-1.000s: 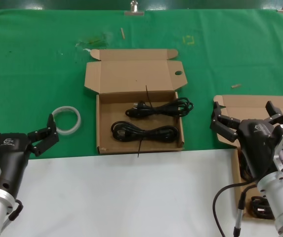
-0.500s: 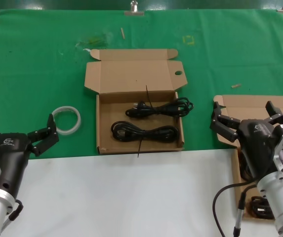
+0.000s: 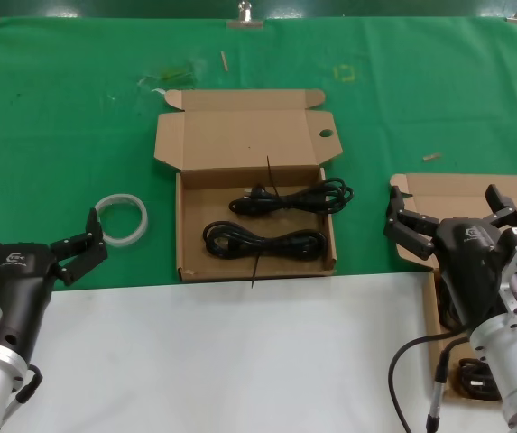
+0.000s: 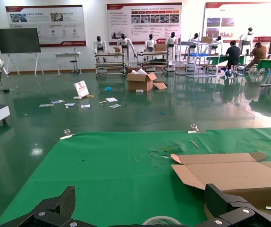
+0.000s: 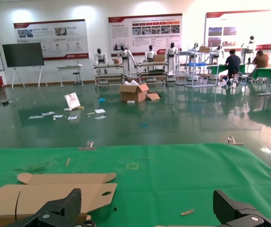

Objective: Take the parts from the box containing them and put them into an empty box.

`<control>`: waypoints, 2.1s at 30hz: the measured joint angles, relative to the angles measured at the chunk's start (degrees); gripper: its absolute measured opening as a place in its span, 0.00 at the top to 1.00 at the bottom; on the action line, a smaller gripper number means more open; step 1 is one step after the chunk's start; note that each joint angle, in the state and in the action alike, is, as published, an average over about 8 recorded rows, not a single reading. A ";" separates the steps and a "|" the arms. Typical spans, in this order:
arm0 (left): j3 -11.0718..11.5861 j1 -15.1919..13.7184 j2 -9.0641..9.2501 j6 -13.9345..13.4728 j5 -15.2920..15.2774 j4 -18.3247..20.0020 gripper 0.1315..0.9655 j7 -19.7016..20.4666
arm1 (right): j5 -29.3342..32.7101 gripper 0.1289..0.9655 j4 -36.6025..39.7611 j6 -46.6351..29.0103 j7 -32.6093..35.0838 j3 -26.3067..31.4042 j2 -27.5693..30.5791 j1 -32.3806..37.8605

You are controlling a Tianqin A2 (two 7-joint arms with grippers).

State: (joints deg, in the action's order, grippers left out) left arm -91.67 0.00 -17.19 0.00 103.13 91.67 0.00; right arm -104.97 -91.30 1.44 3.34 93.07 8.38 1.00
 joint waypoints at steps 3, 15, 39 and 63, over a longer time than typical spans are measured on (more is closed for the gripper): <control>0.00 0.00 0.00 0.00 0.00 0.00 0.00 0.00 | 0.00 0.00 0.00 0.00 0.00 0.00 0.00 0.00; 0.00 0.00 0.00 0.00 0.00 0.00 0.00 0.00 | 0.00 0.00 0.00 0.00 0.00 0.00 0.00 0.00; 0.00 0.00 0.00 0.00 0.00 0.00 0.00 0.00 | 0.00 0.00 0.00 0.00 0.00 0.00 0.00 0.00; 0.00 0.00 0.00 0.00 0.00 0.00 0.00 0.00 | 0.00 0.00 0.00 0.00 0.00 0.00 0.00 0.00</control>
State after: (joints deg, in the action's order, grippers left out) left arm -91.67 0.00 -17.19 0.00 103.13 91.67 0.00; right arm -104.97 -91.30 1.44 3.34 93.07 8.38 1.00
